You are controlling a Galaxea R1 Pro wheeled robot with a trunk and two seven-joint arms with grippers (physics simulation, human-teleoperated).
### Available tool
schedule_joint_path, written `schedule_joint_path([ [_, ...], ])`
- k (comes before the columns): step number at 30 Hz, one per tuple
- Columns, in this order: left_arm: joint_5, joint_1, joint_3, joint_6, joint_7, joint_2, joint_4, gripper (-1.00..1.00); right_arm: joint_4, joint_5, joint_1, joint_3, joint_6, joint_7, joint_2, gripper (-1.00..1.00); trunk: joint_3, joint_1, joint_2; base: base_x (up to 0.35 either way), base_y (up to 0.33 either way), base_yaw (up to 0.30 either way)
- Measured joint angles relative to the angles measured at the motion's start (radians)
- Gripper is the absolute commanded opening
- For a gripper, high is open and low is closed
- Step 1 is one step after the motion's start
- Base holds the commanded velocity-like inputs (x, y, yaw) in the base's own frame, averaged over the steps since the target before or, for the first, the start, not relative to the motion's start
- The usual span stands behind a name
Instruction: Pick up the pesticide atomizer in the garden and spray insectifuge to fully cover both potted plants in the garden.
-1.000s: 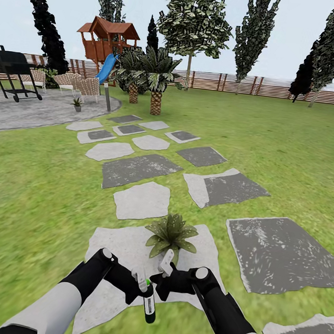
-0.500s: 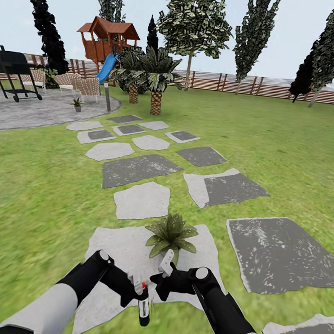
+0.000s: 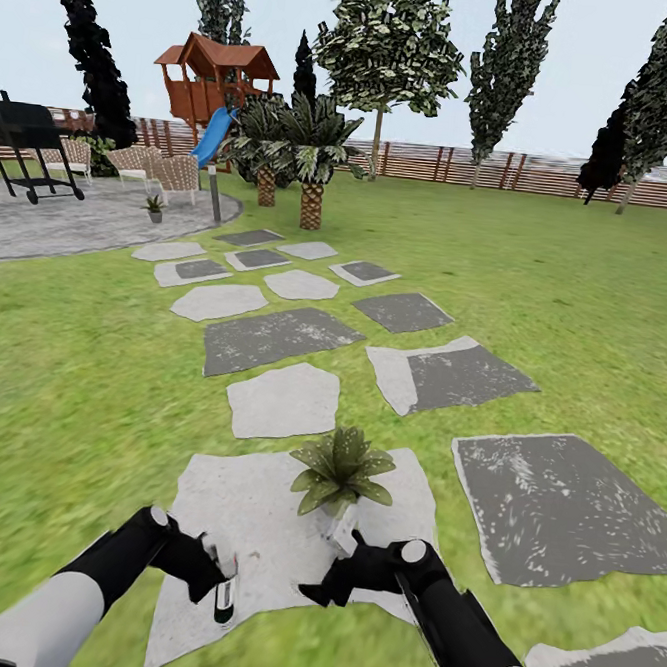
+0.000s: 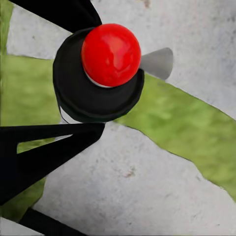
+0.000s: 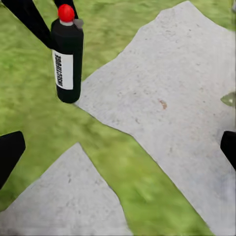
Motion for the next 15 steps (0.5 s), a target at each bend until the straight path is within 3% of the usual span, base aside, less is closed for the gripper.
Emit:
schedule_joint_path([
  [3,0.052,0.009,0.003,-0.001,0.108,-0.005,0.038,-1.00,0.050,-0.007,0.003,-0.002,-0.070,-0.110,-0.040,1.00,0.000,0.000,0.000,0.000,0.000,0.000],
  [5,0.136,0.015,0.003,-0.003,0.181,-0.006,0.065,-1.00,0.130,-0.014,0.004,-0.015,-0.163,-0.246,-0.046,1.00,0.000,0.000,0.000,0.000,0.000,0.000],
  [7,0.242,0.038,0.002,-0.006,0.297,-0.005,0.084,-1.00,0.236,-0.044,0.005,-0.047,-0.257,-0.396,-0.045,1.00,0.000,0.000,0.000,0.000,0.000,0.000],
  [9,0.351,0.086,0.001,-0.014,0.457,-0.005,0.085,-1.00,0.348,-0.108,0.005,-0.089,-0.393,-0.553,-0.049,1.00,0.000,0.000,0.000,0.000,0.000,0.000],
  [10,0.385,0.104,0.002,-0.029,0.508,-0.004,0.085,-1.00,0.384,-0.131,0.006,-0.099,-0.438,-0.596,-0.050,1.00,0.000,0.000,0.000,0.000,0.000,0.000],
  [12,0.466,0.143,0.002,-0.120,0.625,-0.001,0.092,-1.00,0.476,-0.169,0.006,-0.111,-0.537,-0.688,-0.052,1.00,0.000,0.000,0.000,0.000,0.000,0.000],
  [13,0.524,0.170,0.004,-0.182,0.698,0.000,0.093,-1.00,0.523,-0.179,0.008,-0.114,-0.604,-0.739,-0.053,1.00,0.000,0.000,0.000,0.000,0.000,0.000],
  [14,0.638,0.237,0.012,-0.290,0.888,-0.005,0.080,-1.00,0.628,-0.195,0.011,-0.120,-0.734,-0.863,-0.055,1.00,0.000,0.000,0.000,0.000,0.000,0.000],
  [15,0.650,0.259,0.010,-0.309,0.936,-0.005,0.094,-1.00,0.660,-0.196,0.014,-0.121,-0.755,-0.895,-0.055,1.00,0.000,0.000,0.000,0.000,0.000,0.000],
])
